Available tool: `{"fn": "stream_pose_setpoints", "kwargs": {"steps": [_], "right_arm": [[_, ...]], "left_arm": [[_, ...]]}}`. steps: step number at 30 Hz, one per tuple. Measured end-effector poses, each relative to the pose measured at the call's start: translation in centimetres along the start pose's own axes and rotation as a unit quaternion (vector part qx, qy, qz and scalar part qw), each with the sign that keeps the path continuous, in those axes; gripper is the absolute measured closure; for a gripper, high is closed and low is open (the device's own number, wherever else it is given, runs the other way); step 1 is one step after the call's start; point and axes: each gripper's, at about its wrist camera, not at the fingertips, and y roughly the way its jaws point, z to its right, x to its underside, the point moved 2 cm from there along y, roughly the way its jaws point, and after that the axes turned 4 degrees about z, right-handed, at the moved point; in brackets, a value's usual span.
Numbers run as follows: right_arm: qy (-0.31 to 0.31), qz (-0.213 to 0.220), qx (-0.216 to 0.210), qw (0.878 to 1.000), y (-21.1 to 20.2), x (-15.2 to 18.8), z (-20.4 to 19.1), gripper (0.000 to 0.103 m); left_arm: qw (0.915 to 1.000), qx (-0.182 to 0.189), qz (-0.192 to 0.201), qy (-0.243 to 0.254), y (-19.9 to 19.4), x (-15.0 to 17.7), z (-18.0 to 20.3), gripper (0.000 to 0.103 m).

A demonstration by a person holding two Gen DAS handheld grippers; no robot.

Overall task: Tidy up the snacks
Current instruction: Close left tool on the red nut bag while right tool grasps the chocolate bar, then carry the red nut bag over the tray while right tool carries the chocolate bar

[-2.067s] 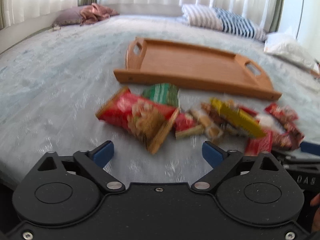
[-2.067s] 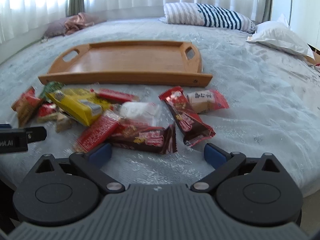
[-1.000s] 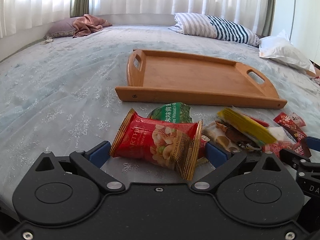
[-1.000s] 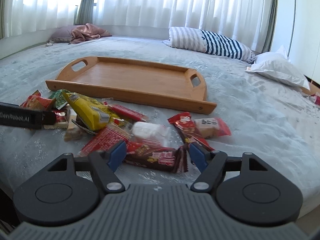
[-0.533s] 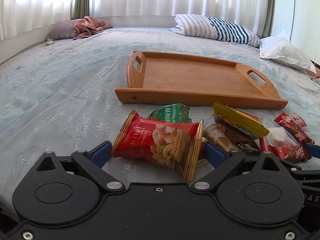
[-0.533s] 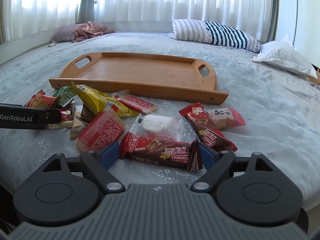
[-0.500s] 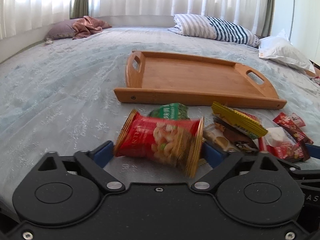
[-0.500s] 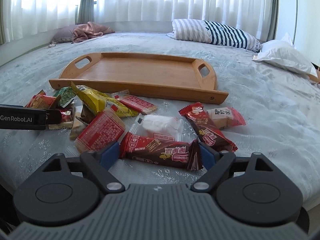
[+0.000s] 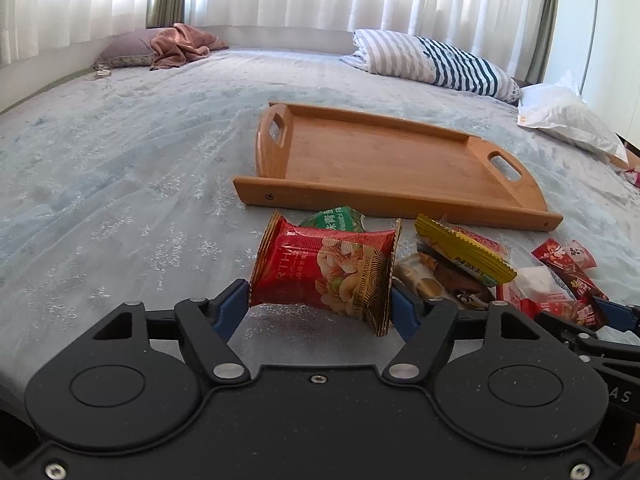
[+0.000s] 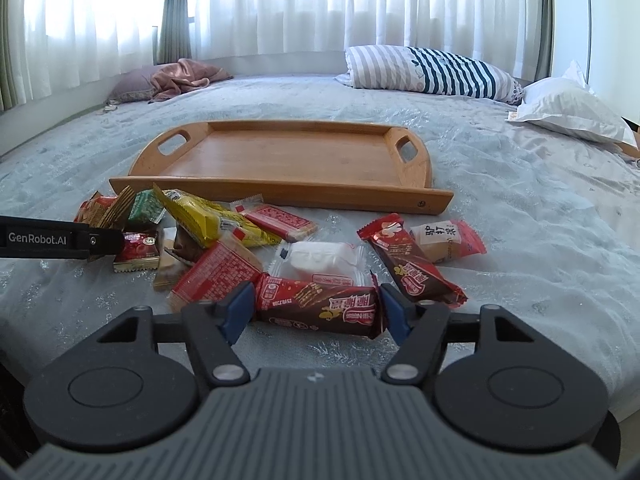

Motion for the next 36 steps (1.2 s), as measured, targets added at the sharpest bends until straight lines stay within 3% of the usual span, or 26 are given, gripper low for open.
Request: {"fn": "stream_pose_setpoints", "kwargs": {"steps": [11,18,27,36], "right_arm": [[0.014,0.038,0.001,0.999,-1.4,-2.3,0.9,0.033],[0.031,0.051,-0.016,0.998,-0.2,-4.6,2.1,0.033],[0.044,0.065,-0.041,0.996,3.8,-10.1,4.4,0.033],[0.052,0.032,-0.082,0.995,10.2,-14.3,4.9,0.033]], "left_arm": [[0.9992,-0.009,0.04,-0.002,-2.3,-2.2,0.1,0.032],[0.9987,-0.001,0.05,0.011,-1.7,-4.8,1.1,0.032],[0.9992,0.023,0.033,0.005,2.4,-9.9,3.0,0.033],[0.9999,0.012,0.005,0.002,8.9,-14.6,5.0,0.033]]}}
